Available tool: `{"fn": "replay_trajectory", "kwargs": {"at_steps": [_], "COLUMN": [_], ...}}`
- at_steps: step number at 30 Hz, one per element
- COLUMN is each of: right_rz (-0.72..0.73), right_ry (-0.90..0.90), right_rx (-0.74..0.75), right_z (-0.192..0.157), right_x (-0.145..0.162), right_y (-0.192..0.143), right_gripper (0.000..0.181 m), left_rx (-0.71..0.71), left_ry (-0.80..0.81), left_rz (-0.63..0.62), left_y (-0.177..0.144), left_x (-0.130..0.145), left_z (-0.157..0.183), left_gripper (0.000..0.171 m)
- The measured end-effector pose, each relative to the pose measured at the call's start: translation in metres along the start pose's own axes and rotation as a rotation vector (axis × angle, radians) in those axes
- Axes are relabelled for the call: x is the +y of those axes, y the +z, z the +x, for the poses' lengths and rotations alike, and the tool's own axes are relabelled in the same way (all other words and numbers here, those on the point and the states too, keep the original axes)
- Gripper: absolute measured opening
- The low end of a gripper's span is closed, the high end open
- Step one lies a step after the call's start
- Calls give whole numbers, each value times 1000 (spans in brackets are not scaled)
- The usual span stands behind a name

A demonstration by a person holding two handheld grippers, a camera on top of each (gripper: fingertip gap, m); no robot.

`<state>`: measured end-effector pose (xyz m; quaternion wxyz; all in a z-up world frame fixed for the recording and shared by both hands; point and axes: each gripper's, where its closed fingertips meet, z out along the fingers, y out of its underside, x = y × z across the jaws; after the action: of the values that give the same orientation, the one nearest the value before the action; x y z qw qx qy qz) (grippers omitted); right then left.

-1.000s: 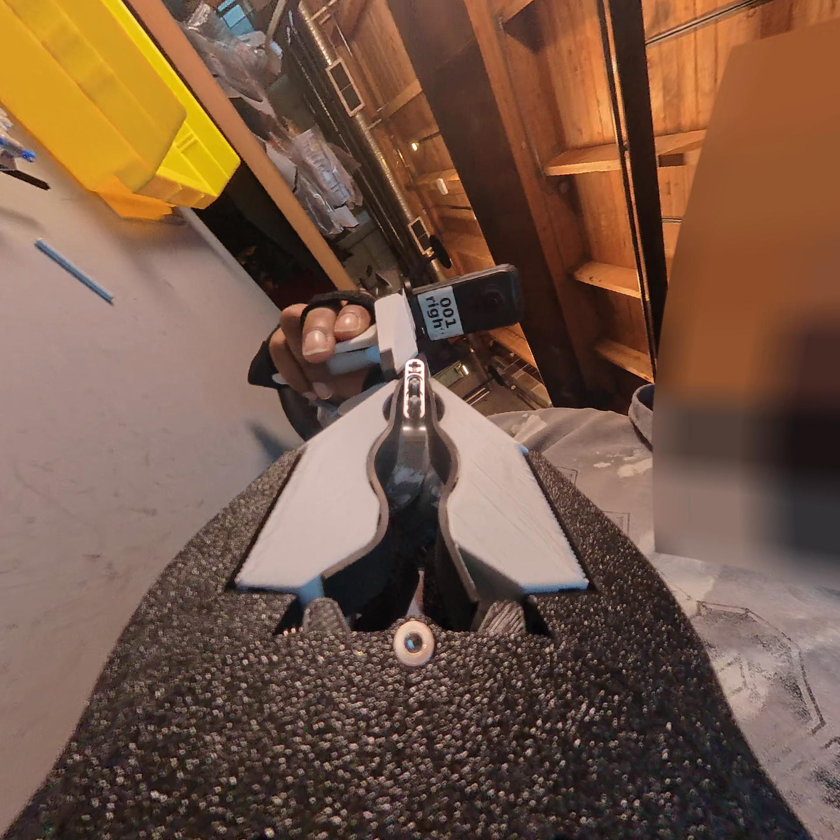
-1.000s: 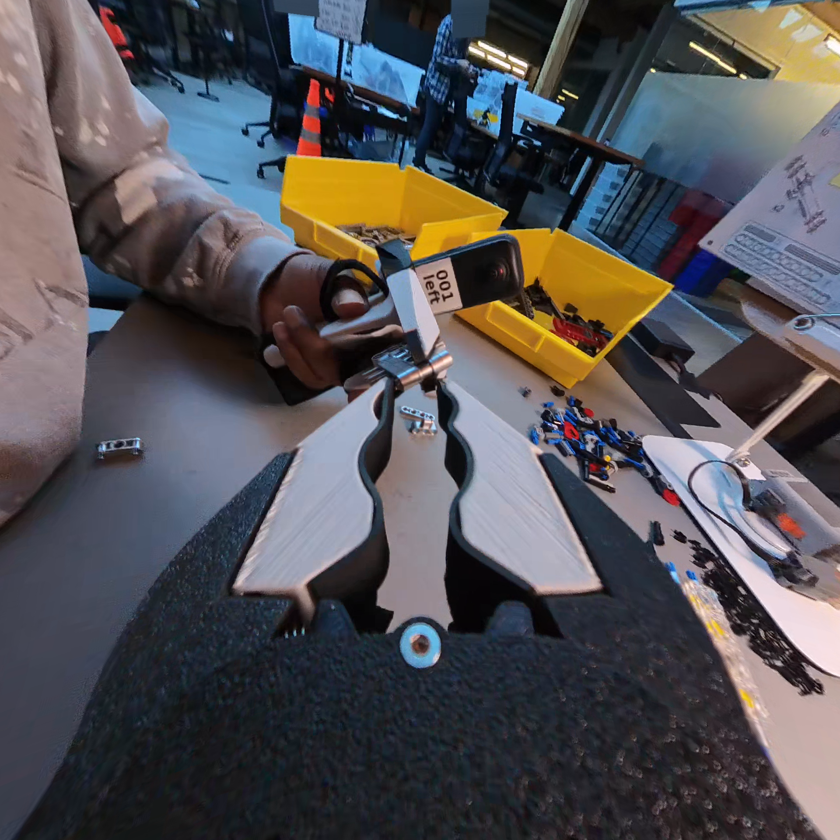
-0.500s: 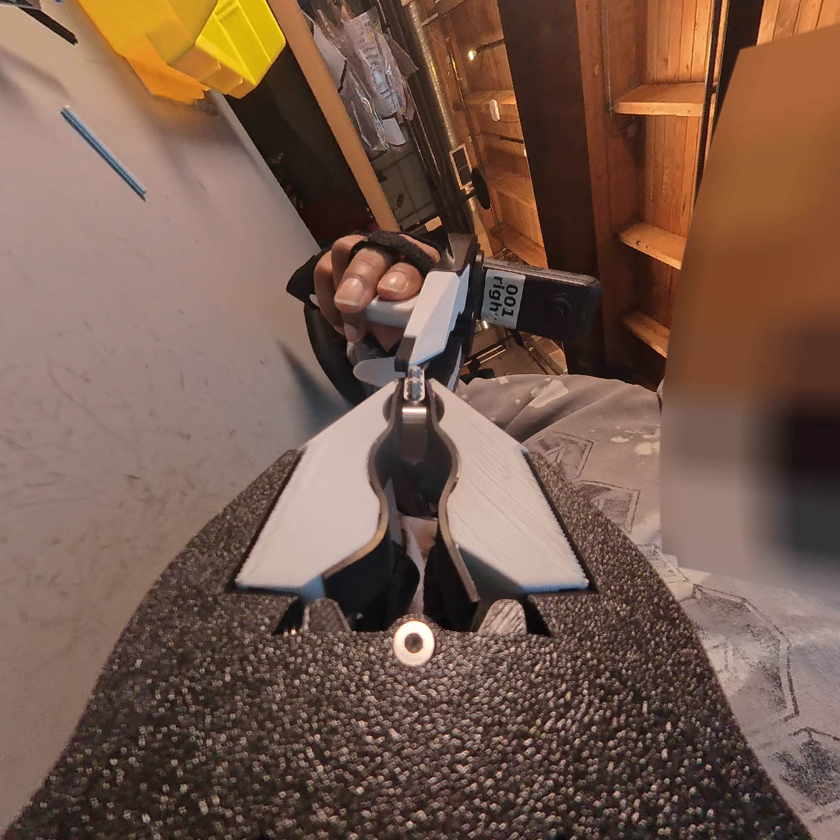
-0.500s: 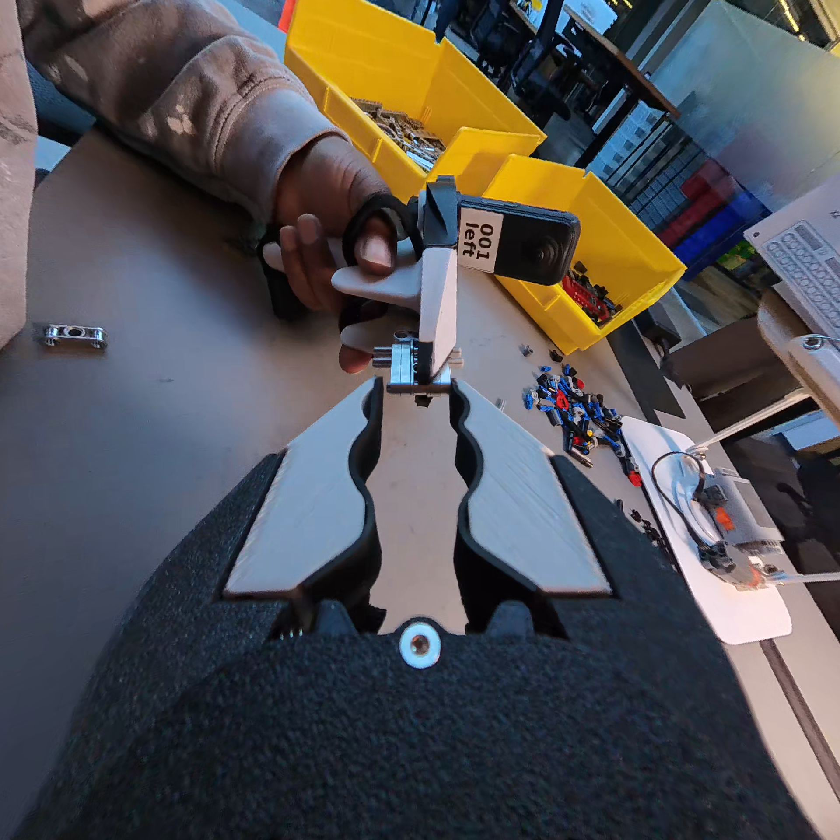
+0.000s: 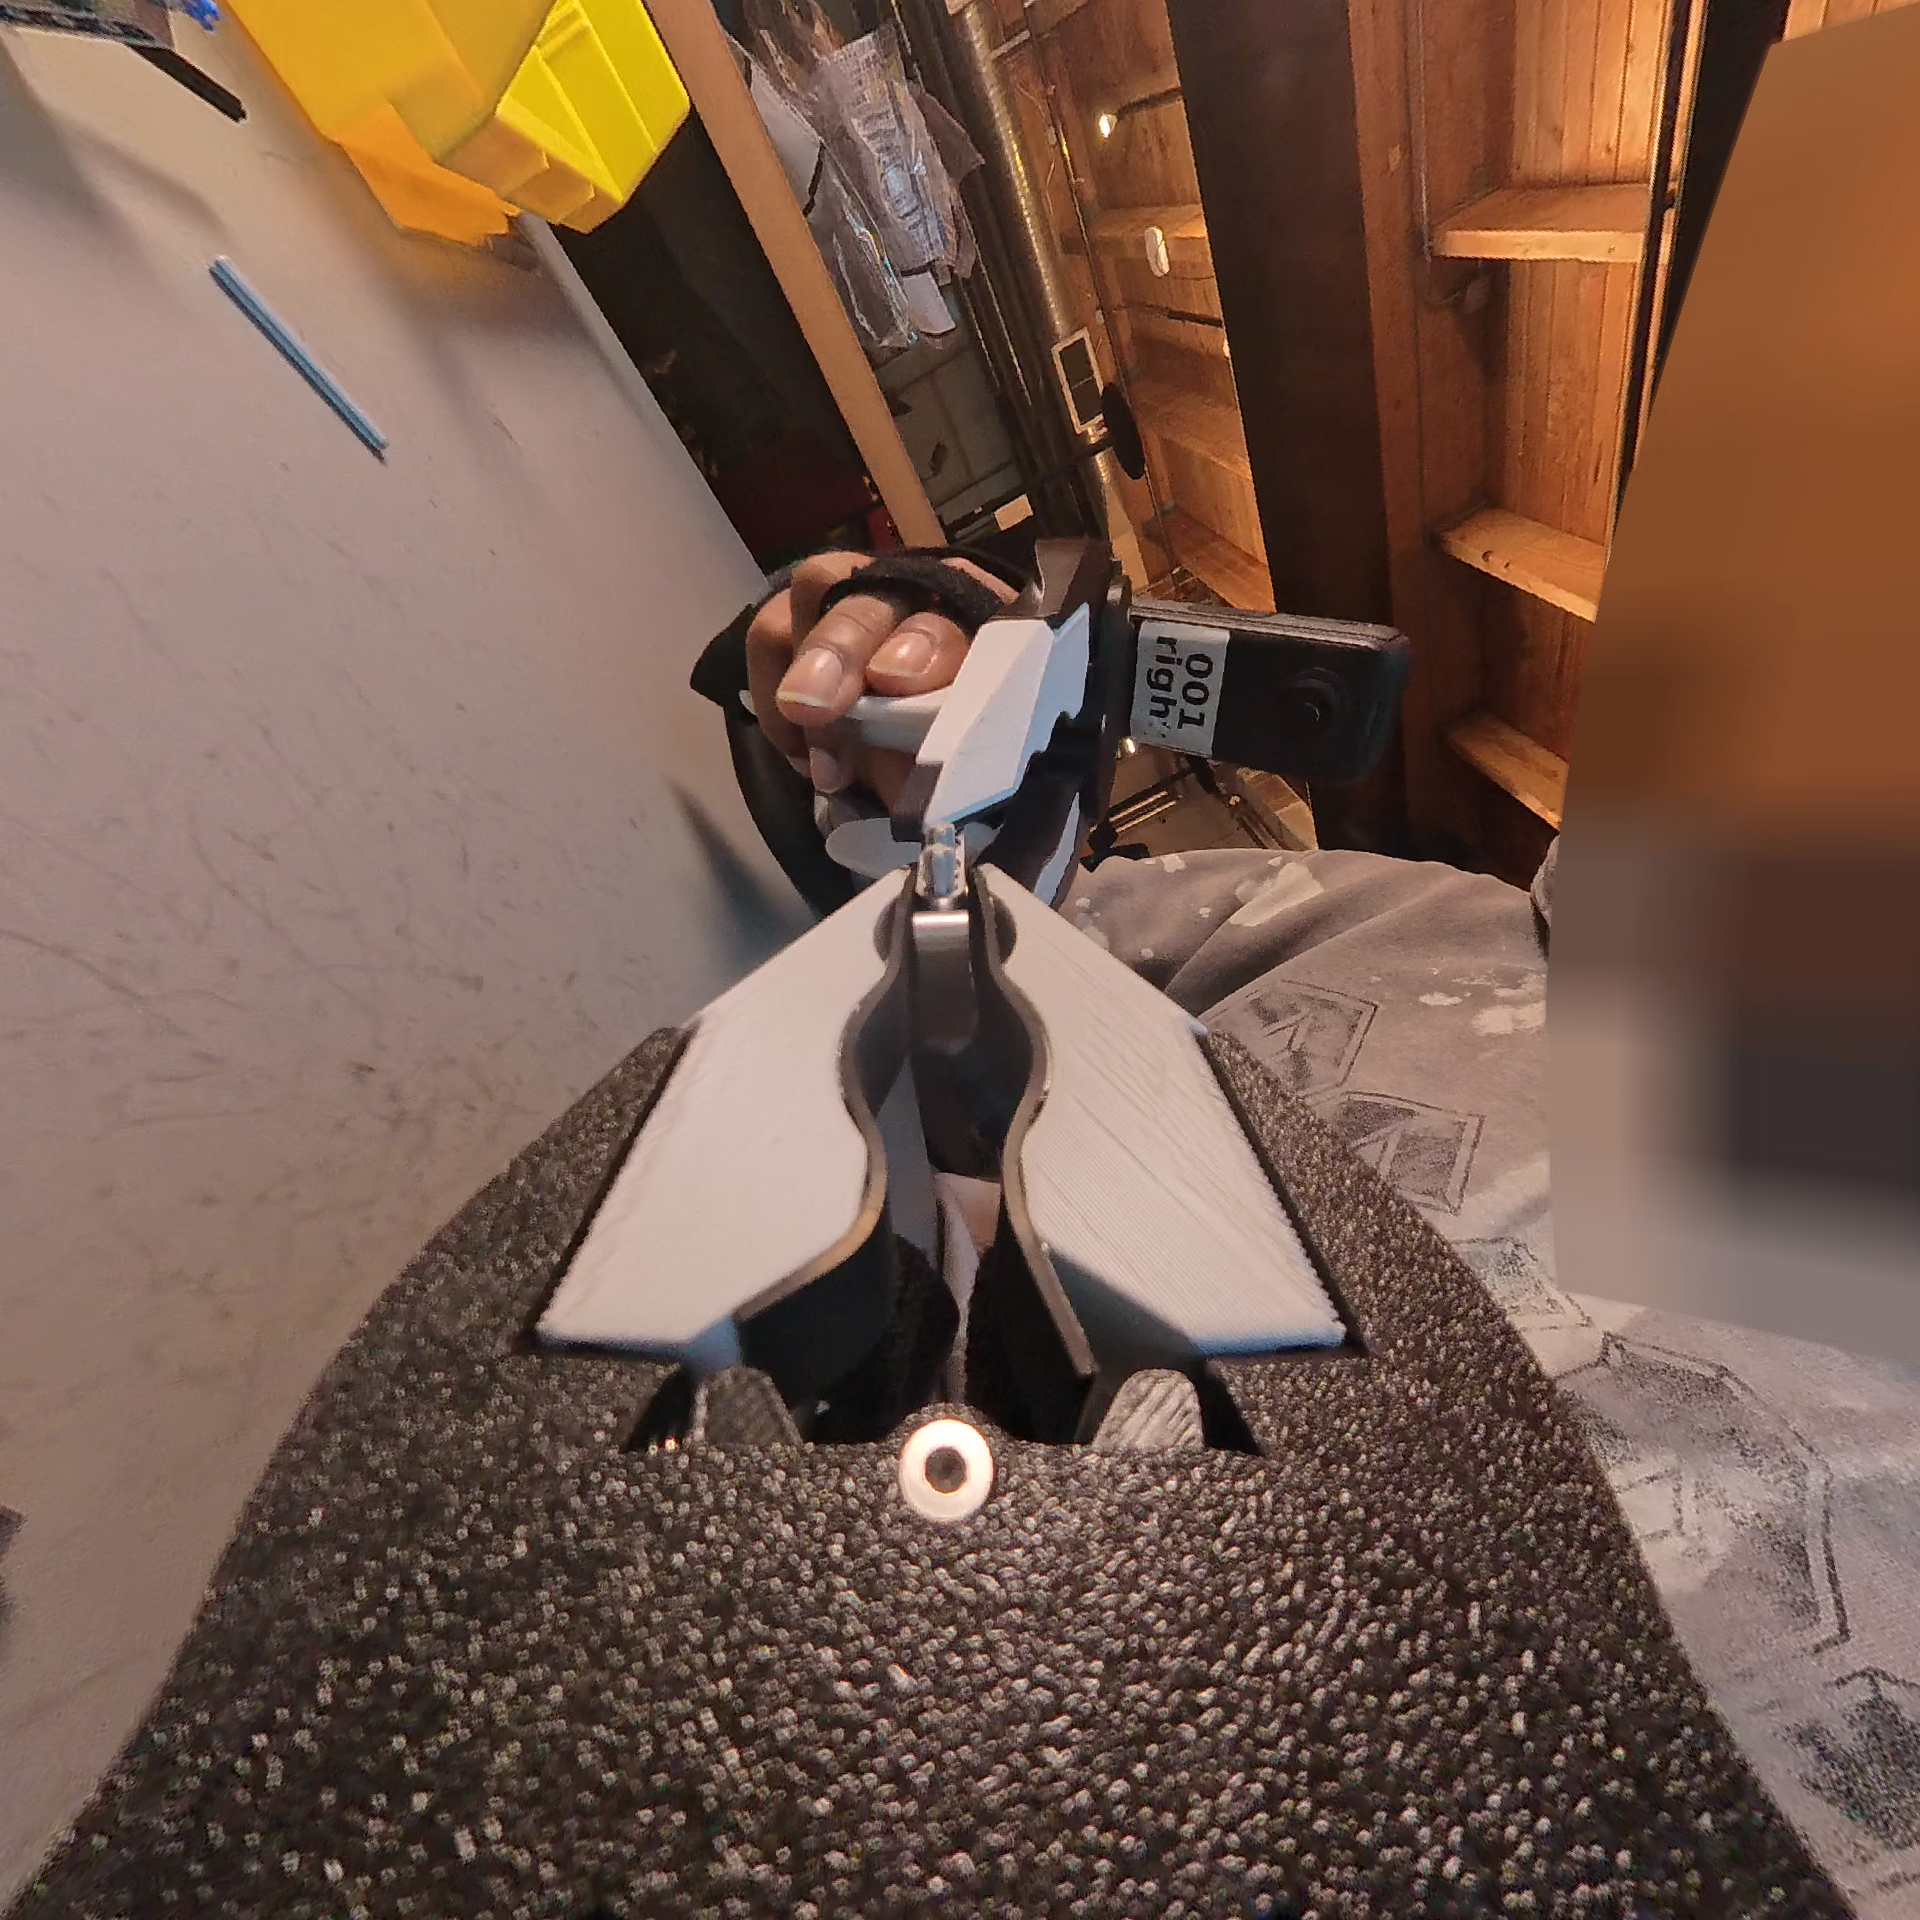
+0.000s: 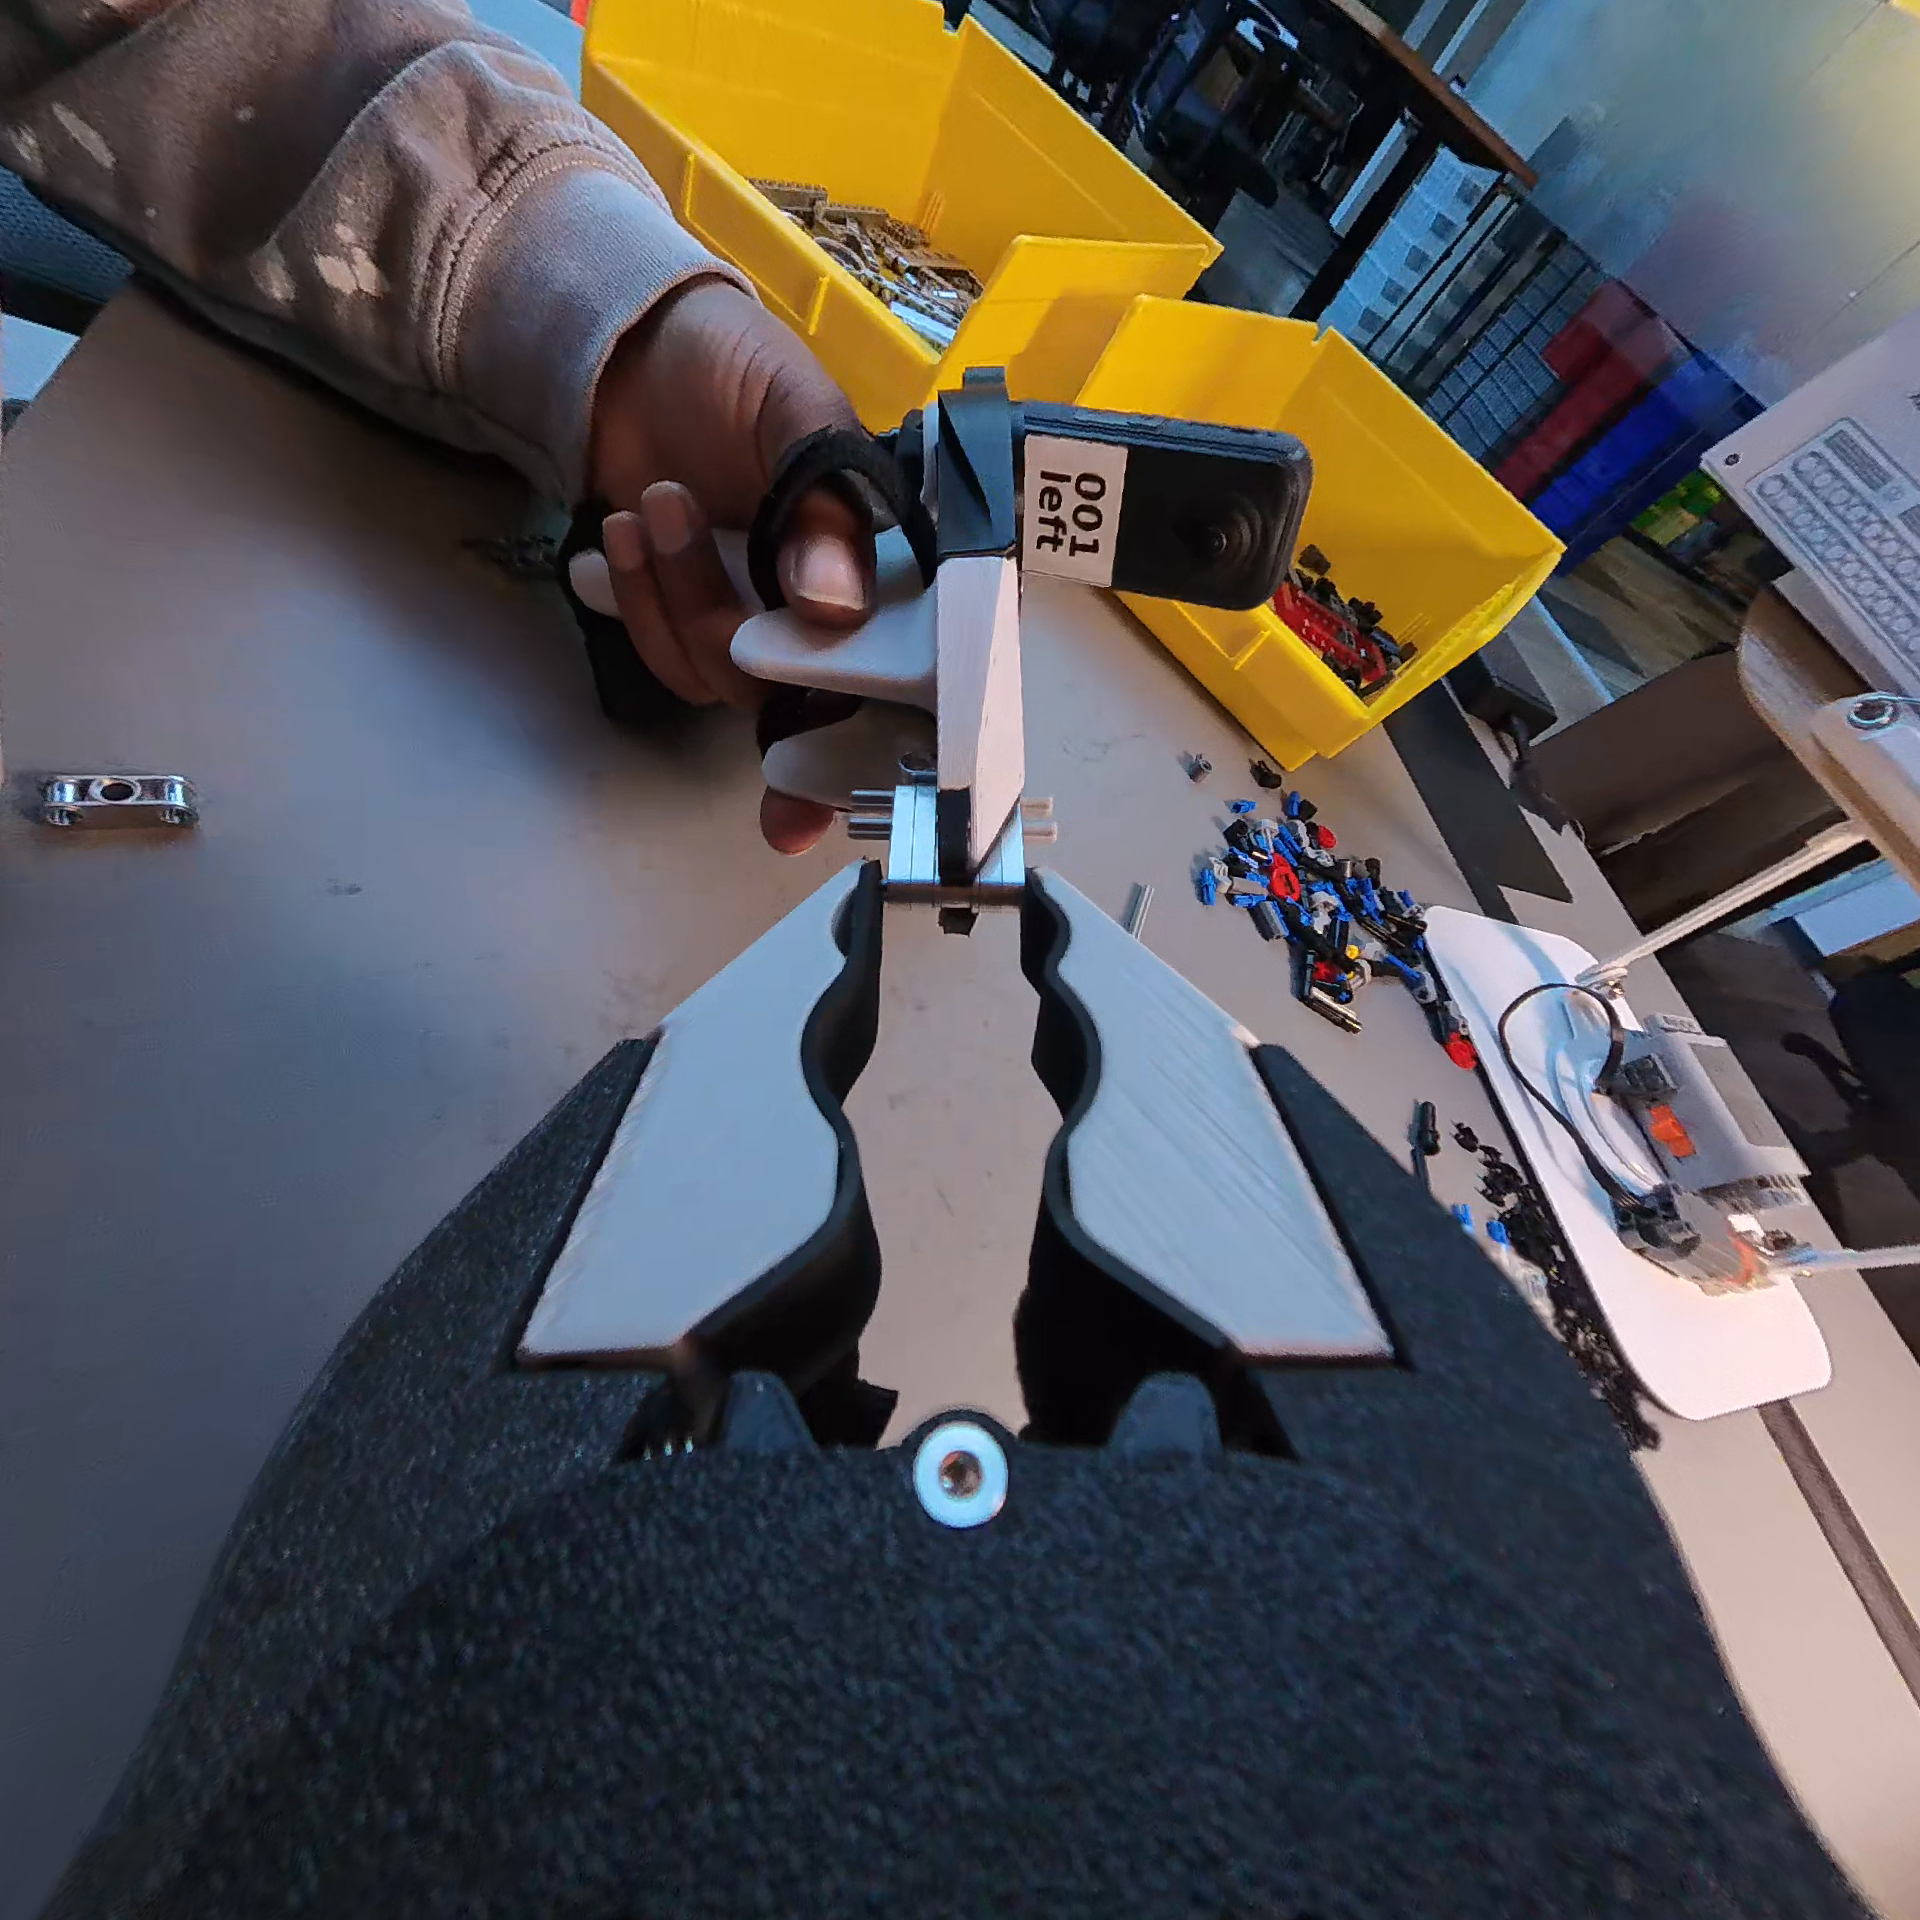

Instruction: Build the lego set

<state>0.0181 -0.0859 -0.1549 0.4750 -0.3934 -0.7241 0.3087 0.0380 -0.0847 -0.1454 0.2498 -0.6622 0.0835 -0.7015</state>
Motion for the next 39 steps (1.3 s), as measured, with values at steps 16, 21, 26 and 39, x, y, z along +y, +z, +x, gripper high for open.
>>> {"fn": "replay_trajectory", "kwargs": {"at_steps": [16, 21, 26, 39], "right_rz": [71, 47, 17, -94], "right_ry": [290, 256, 306, 408], "right_rx": [-16, -19, -137, -372], "right_z": [13, 10, 0, -38], "right_x": [-3, 0, 11, 29], "right_y": [4, 6, 5, -5], "right_gripper": [23, 23, 21, 10], "left_rx": [-24, -75, -270, -388], "left_ry": [64, 122, 354, 767], "left_rz": [94, 58, -110, -455], "left_y": [-4, -4, -3, -1], "left_x": [-12, -9, 3, 45], "left_z": [2, -1, -17, -33], "left_gripper": [7, 7, 6, 6]}}
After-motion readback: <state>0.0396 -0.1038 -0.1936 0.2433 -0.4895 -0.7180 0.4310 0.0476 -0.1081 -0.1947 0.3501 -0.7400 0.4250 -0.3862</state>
